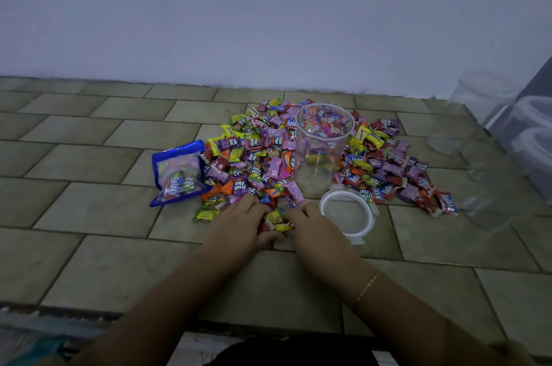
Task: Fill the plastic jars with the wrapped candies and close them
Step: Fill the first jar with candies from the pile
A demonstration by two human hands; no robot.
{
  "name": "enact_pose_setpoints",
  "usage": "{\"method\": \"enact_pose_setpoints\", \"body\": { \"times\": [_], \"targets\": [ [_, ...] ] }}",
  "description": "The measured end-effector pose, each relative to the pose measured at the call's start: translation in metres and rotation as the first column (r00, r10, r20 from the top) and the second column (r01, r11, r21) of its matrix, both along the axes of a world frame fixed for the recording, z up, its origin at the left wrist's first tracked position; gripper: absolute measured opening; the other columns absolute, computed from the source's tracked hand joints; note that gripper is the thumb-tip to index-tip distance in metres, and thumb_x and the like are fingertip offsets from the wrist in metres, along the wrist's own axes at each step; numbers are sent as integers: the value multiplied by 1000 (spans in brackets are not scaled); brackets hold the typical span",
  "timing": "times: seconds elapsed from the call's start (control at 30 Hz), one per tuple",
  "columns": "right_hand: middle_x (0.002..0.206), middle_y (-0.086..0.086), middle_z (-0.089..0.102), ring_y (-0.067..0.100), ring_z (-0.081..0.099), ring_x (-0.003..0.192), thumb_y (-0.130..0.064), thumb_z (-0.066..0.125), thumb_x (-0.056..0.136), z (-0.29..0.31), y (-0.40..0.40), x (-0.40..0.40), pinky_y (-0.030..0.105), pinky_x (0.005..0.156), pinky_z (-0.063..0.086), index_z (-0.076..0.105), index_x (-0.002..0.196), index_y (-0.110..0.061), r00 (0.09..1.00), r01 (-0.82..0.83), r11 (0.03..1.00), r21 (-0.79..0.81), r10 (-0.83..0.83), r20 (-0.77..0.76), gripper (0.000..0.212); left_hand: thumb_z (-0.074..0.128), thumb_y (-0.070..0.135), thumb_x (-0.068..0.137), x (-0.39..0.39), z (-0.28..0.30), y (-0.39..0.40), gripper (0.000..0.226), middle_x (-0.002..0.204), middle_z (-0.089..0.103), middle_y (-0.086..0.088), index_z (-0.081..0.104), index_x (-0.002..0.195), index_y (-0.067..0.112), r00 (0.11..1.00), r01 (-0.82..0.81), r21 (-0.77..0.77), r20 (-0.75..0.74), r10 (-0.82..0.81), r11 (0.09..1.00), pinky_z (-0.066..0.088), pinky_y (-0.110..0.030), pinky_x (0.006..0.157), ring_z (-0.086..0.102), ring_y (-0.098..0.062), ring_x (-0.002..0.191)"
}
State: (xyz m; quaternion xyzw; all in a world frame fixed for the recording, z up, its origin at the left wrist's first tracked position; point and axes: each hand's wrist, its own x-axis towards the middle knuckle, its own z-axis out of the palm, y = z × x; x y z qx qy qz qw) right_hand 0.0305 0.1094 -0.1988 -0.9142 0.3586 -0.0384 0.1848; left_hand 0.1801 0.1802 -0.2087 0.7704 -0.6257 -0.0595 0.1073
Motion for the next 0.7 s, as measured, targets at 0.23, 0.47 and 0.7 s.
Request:
{"method": "enact_pose_setpoints", "body": {
  "times": [0.23,0.47,0.7],
  "targets": [
    [116,8,40,27,52,92,-24,43,96,2,-7,2,35,75,44,37,132,-22,1000,-31,999,12,31,0,36,53,55,86,2,0,-4,45,111,52,3,59,113,20,998,56,-59,0,-56,997,33,-21,72,56,-14,97],
    [112,8,44,28,51,91,-16,41,97,8,-13,2,36,75,42,47,111,-14,997,30,996,83,-36,69,15,62,44,85,6,10,-6,40,115,46,5,55,118,22,993,17,-63,-113,-25,998,39,-21,77,48,-7,96],
    [85,-9,49,1,47,68,-20,54,93,48,-27,-12,12,53,30,52,91,-20,933,64,978,197,-128,336,3,66,24,87,13,26,-18,24,108,42,10,62,110,23,970,-77,-73,-236,57,994,36,-15,78,42,-3,91]
  ]
}}
